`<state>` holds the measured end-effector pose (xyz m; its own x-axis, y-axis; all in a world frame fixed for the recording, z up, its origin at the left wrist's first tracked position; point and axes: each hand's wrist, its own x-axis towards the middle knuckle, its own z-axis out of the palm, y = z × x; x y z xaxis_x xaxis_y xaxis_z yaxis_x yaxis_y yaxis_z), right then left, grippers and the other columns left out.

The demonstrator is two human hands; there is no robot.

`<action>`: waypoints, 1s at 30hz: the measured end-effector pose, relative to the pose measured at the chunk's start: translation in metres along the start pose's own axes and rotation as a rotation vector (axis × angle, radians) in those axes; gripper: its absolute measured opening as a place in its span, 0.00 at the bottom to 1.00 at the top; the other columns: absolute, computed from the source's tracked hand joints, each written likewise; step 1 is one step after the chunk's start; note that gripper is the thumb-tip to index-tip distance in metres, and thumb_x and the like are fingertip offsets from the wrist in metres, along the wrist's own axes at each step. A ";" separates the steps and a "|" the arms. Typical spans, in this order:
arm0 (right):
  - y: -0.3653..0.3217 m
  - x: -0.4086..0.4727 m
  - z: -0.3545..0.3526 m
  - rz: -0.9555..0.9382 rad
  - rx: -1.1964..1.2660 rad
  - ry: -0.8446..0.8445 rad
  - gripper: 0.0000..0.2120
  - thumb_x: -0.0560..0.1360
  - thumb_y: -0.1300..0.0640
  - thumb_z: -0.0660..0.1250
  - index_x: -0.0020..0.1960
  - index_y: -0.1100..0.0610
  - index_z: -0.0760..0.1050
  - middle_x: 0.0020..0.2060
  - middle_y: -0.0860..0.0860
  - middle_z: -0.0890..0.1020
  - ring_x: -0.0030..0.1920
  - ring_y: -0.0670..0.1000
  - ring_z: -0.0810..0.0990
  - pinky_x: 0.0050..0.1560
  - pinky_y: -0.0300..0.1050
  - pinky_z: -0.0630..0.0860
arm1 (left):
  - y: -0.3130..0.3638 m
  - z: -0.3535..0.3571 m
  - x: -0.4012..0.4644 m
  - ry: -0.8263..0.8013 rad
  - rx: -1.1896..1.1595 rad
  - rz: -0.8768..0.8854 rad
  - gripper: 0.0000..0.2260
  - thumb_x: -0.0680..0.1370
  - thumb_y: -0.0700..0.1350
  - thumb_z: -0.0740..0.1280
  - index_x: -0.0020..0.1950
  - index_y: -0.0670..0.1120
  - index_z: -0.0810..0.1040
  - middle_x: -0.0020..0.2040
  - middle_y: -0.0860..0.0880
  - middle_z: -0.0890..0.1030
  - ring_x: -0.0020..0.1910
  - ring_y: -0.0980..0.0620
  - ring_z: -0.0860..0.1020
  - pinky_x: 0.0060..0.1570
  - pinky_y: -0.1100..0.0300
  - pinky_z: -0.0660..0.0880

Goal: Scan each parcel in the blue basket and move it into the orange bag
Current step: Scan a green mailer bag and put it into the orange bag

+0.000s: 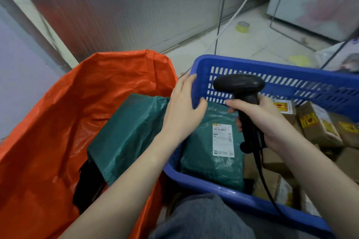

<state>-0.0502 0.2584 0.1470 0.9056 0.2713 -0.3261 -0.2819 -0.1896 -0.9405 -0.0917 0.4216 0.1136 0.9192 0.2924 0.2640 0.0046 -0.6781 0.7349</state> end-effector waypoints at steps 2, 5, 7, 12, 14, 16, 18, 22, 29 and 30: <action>0.010 0.001 -0.019 0.025 0.012 0.023 0.08 0.73 0.57 0.72 0.45 0.60 0.75 0.31 0.52 0.78 0.24 0.49 0.72 0.24 0.41 0.71 | 0.000 0.019 -0.001 -0.073 -0.015 -0.068 0.27 0.76 0.43 0.65 0.74 0.41 0.63 0.71 0.46 0.66 0.72 0.51 0.64 0.71 0.60 0.58; 0.033 0.011 -0.049 0.097 0.064 0.088 0.08 0.72 0.58 0.72 0.43 0.59 0.74 0.29 0.52 0.77 0.23 0.50 0.71 0.24 0.41 0.69 | -0.009 0.050 -0.001 -0.242 0.043 -0.252 0.30 0.78 0.44 0.65 0.77 0.43 0.57 0.75 0.45 0.60 0.74 0.50 0.60 0.68 0.62 0.57; 0.049 0.020 -0.064 0.142 0.087 0.131 0.06 0.73 0.61 0.70 0.43 0.61 0.73 0.28 0.53 0.76 0.24 0.51 0.71 0.23 0.40 0.69 | -0.019 0.068 0.002 -0.353 0.088 -0.381 0.32 0.78 0.46 0.65 0.77 0.42 0.54 0.76 0.43 0.58 0.75 0.47 0.58 0.68 0.58 0.58; 0.088 0.050 -0.079 0.253 0.138 0.108 0.03 0.75 0.64 0.66 0.45 0.64 0.73 0.33 0.56 0.76 0.28 0.53 0.75 0.25 0.41 0.74 | -0.050 0.109 0.016 -0.523 0.124 -0.639 0.35 0.78 0.52 0.65 0.77 0.40 0.51 0.75 0.39 0.58 0.73 0.40 0.61 0.68 0.54 0.62; 0.106 0.065 -0.081 0.312 0.093 0.080 0.06 0.75 0.62 0.67 0.50 0.62 0.73 0.38 0.57 0.78 0.33 0.55 0.79 0.28 0.43 0.76 | -0.063 0.124 0.020 -0.555 0.152 -0.720 0.38 0.77 0.54 0.65 0.77 0.39 0.50 0.75 0.38 0.58 0.72 0.39 0.62 0.69 0.52 0.63; 0.123 0.078 -0.082 0.359 -0.002 0.061 0.08 0.74 0.60 0.68 0.52 0.61 0.74 0.41 0.56 0.78 0.37 0.54 0.80 0.31 0.42 0.75 | -0.076 0.137 0.020 -0.578 0.196 -0.774 0.38 0.78 0.54 0.65 0.77 0.37 0.50 0.75 0.37 0.57 0.73 0.39 0.62 0.70 0.52 0.62; 0.138 0.087 -0.082 0.373 -0.101 0.041 0.07 0.74 0.57 0.69 0.50 0.59 0.75 0.41 0.55 0.77 0.39 0.53 0.77 0.35 0.42 0.72 | -0.087 0.147 0.020 -0.609 0.231 -0.819 0.38 0.78 0.53 0.64 0.77 0.37 0.48 0.76 0.37 0.56 0.74 0.39 0.60 0.71 0.52 0.61; 0.158 0.100 -0.082 0.453 -0.112 0.028 0.10 0.74 0.56 0.69 0.52 0.59 0.75 0.44 0.56 0.79 0.44 0.55 0.78 0.40 0.46 0.74 | -0.106 0.160 0.026 -0.654 0.276 -0.868 0.42 0.77 0.56 0.65 0.78 0.38 0.44 0.77 0.37 0.55 0.74 0.39 0.59 0.72 0.50 0.60; 0.162 0.102 -0.058 0.470 -0.103 -0.058 0.06 0.76 0.61 0.65 0.45 0.65 0.75 0.35 0.59 0.80 0.24 0.52 0.72 0.23 0.39 0.71 | -0.119 0.169 0.030 -0.686 0.348 -0.861 0.43 0.76 0.59 0.65 0.78 0.38 0.45 0.77 0.38 0.51 0.75 0.39 0.56 0.72 0.50 0.60; 0.159 0.102 -0.054 0.471 -0.086 -0.059 0.06 0.76 0.61 0.65 0.44 0.65 0.75 0.34 0.59 0.79 0.24 0.52 0.72 0.23 0.38 0.70 | -0.118 0.168 0.030 -0.683 0.347 -0.863 0.43 0.76 0.59 0.65 0.78 0.38 0.46 0.77 0.38 0.52 0.75 0.39 0.57 0.71 0.51 0.60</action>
<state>0.0143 0.2047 -0.0311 0.6652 0.1900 -0.7221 -0.6277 -0.3813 -0.6786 0.0017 0.3973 -0.0701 0.5783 0.3947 -0.7140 0.7459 -0.6102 0.2669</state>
